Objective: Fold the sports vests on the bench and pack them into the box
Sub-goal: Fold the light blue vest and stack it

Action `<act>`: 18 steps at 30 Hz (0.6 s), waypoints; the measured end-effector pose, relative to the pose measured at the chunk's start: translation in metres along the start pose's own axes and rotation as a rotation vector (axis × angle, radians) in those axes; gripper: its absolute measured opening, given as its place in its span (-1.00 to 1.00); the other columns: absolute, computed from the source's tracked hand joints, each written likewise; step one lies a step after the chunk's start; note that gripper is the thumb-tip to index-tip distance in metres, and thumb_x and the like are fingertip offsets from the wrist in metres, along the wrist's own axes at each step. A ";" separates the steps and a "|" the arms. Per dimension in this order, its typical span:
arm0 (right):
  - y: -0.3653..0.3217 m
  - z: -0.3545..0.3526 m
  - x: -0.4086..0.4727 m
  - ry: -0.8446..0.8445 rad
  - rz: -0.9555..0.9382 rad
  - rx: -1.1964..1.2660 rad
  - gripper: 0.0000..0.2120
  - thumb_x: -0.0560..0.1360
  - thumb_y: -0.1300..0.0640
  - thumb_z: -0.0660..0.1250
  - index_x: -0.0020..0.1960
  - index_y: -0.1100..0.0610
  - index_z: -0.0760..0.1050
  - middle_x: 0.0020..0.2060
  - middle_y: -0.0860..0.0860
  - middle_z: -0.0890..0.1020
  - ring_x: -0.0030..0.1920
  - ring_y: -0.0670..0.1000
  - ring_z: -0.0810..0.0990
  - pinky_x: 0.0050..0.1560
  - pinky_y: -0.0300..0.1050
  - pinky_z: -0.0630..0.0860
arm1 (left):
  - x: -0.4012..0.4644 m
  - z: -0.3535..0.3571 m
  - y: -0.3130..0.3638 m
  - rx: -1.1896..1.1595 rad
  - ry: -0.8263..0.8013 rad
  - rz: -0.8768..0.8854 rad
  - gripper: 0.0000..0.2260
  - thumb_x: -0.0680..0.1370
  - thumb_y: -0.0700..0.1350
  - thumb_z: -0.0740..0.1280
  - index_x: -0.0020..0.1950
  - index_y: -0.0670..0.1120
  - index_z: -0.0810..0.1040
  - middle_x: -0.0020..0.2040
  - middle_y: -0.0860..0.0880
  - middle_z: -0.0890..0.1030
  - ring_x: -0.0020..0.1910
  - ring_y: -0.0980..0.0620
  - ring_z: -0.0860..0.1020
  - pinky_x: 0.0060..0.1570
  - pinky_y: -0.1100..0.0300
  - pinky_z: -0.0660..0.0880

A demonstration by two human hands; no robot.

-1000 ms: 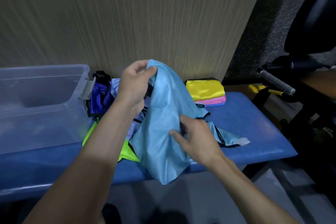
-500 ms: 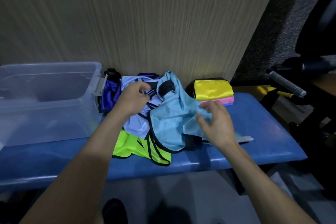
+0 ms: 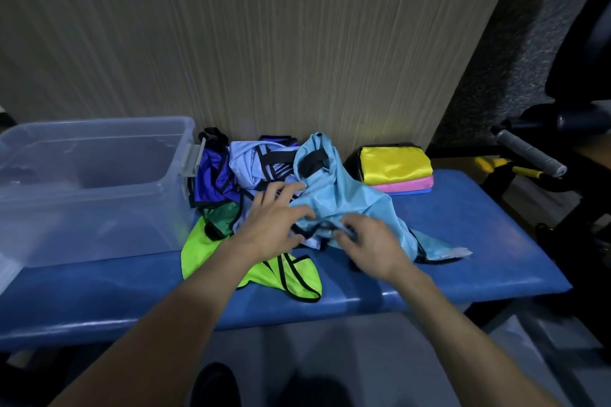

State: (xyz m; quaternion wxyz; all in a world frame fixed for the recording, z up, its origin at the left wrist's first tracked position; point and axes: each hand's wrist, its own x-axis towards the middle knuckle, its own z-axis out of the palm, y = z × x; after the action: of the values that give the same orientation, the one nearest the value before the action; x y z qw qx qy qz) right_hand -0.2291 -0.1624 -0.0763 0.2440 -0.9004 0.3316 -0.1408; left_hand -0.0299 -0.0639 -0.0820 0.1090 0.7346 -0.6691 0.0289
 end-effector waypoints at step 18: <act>-0.007 -0.062 -0.034 -0.006 -0.049 0.769 -0.58 0.42 -0.15 0.52 0.20 0.01 0.61 0.12 -0.07 0.70 0.19 -0.06 0.64 0.26 -0.06 0.53 | 0.003 -0.047 0.060 -0.893 0.246 -0.004 -0.74 0.61 0.11 0.33 0.00 -0.05 0.69 -0.13 -0.06 0.70 -0.05 -0.15 0.65 0.01 -0.20 0.54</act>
State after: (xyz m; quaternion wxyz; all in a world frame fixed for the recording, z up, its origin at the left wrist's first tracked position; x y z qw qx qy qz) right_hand -0.2765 -0.1566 -0.0241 0.5613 -0.7513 0.2323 -0.2578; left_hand -0.0842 -0.0627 -0.0283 0.4934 0.6081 -0.5967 -0.1756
